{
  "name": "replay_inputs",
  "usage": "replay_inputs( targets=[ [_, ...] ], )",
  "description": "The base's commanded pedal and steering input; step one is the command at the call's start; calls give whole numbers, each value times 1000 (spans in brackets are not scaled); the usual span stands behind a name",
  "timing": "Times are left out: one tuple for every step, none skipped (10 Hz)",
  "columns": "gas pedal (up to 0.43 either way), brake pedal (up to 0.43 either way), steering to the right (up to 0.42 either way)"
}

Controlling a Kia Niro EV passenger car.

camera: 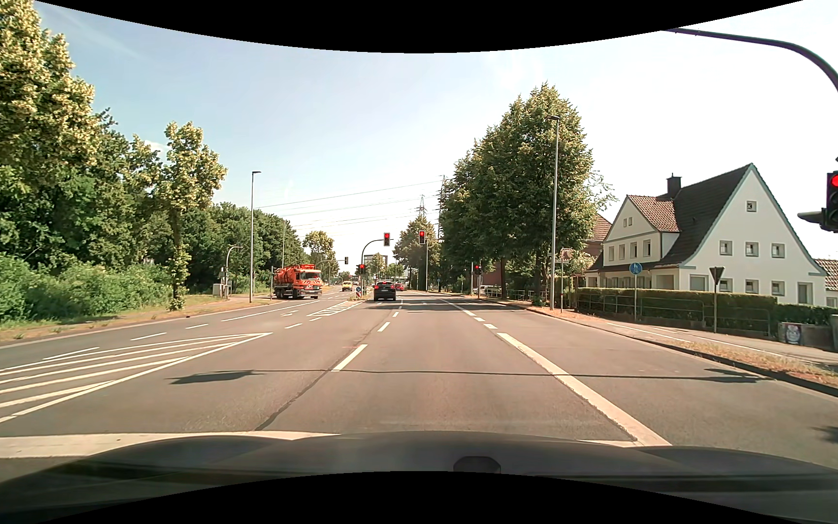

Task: Follow the waypoints while adhering to traffic rules and regulations

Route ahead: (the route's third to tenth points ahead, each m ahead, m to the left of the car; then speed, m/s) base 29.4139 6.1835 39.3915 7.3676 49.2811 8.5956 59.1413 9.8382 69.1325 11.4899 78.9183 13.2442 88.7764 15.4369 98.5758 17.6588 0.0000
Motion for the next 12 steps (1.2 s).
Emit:
replay_inputs(
  targets=[
    [0, 268, 6],
    [0, 268, 7],
    [0, 268, 6],
    [0, 268, 6],
    [0, 268, 7],
    [0, 268, 7],
    [0, 268, 6],
    [0, 268, 7],
    [0, 268, 7],
    [0, 268, 6],
    [0, 268, 6],
    [0, 268, 7]
  ],
)
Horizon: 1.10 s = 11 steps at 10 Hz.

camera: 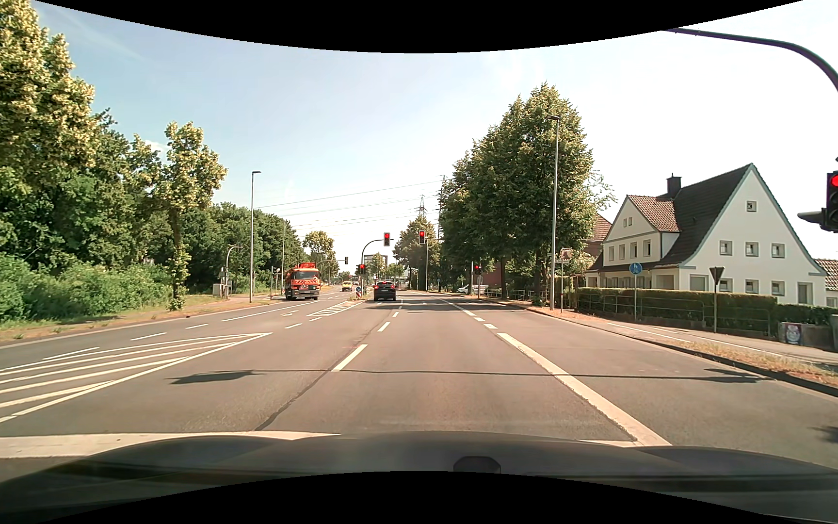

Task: Follow the waypoints while adhering to traffic rules and regulations

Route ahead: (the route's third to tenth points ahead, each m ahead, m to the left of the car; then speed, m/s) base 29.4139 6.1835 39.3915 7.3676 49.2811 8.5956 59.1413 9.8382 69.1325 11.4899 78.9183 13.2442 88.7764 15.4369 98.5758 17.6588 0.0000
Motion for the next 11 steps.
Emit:
replay_inputs(
  targets=[
    [0, 268, 6],
    [0, 268, 6],
    [0, 268, 6],
    [0, 268, 7],
    [0, 268, 6],
    [0, 268, 7],
    [0, 268, 7],
    [0, 268, 6],
    [0, 268, 7],
    [0, 268, 7],
    [0, 268, 6]
  ],
)
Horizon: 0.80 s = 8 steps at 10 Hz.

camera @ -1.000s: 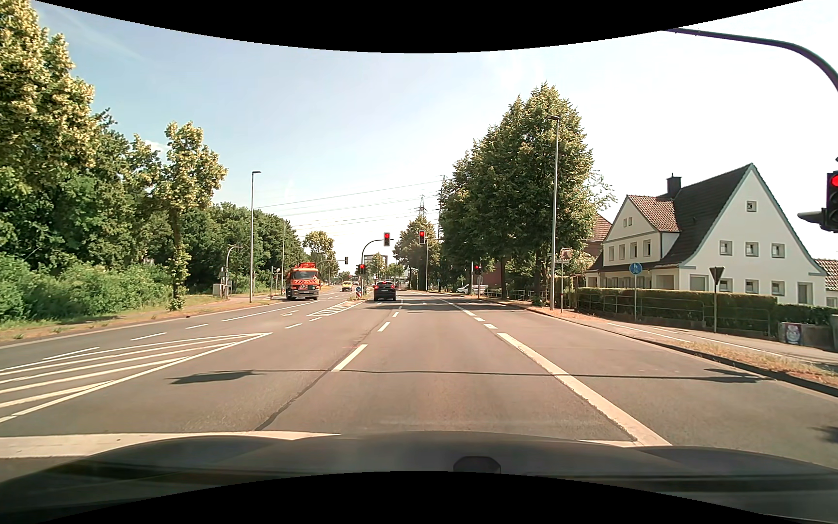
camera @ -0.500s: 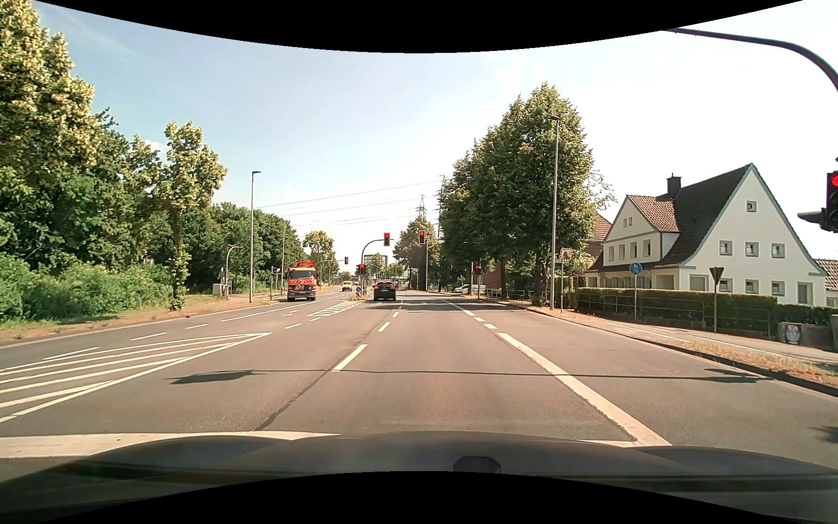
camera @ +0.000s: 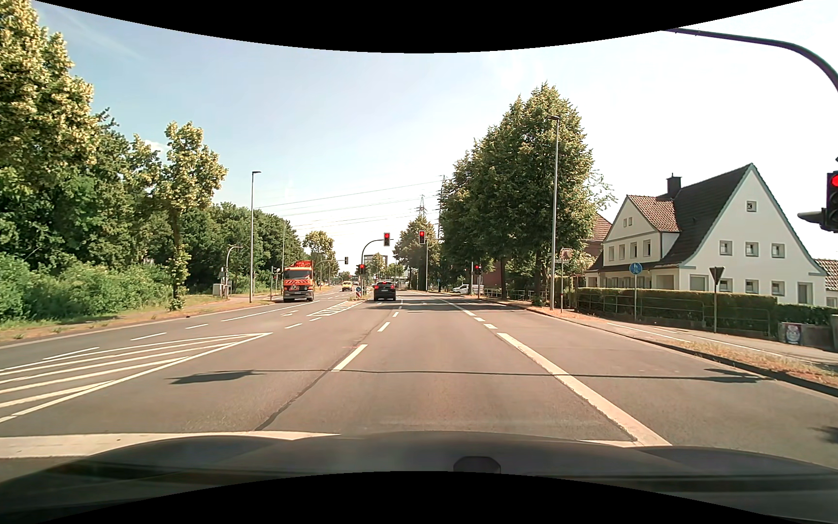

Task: Follow the waypoints while adhering to traffic rules and regulations

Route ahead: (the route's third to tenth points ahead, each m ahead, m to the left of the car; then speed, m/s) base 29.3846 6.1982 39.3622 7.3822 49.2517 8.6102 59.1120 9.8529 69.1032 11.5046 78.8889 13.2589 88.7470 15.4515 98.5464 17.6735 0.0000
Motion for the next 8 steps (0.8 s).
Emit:
replay_inputs(
  targets=[
    [0, 268, 7],
    [0, 268, 7],
    [0, 268, 7],
    [0, 268, 6],
    [0, 268, 7],
    [0, 268, 7],
    [0, 268, 6],
    [0, 268, 6]
  ],
)
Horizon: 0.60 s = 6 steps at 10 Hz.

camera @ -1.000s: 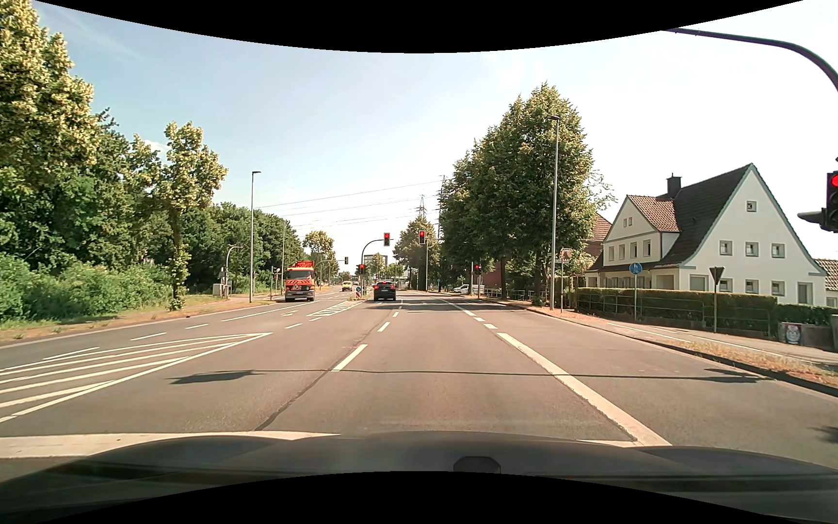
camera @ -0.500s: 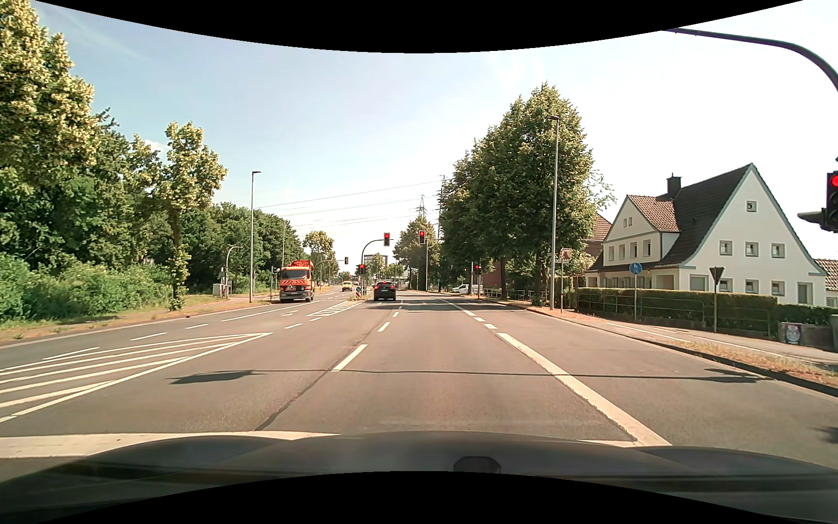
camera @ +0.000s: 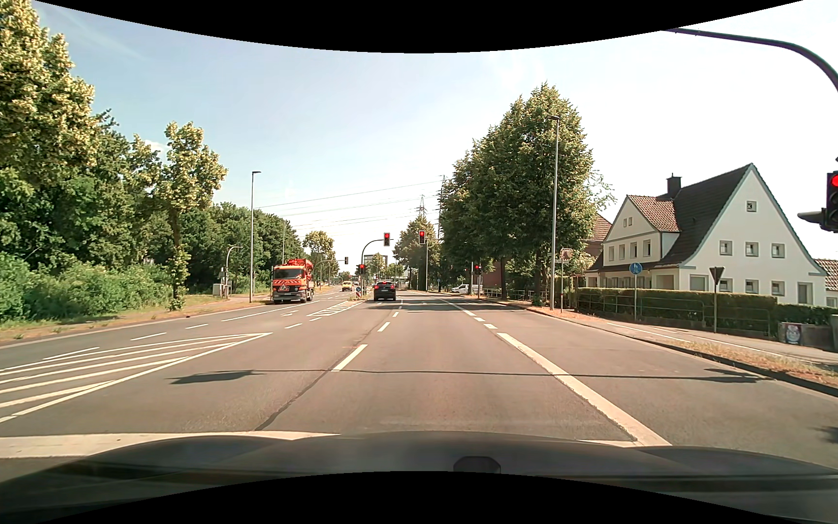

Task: Follow the waypoints while adhering to traffic rules and regulations

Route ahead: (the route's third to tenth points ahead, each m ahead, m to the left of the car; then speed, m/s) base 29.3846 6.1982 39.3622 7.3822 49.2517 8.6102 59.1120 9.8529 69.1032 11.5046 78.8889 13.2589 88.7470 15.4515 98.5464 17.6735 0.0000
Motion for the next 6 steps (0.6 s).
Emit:
replay_inputs(
  targets=[
    [0, 268, 6],
    [0, 268, 6],
    [0, 268, 6],
    [0, 268, 6],
    [0, 268, 6],
    [0, 268, 7]
  ],
)
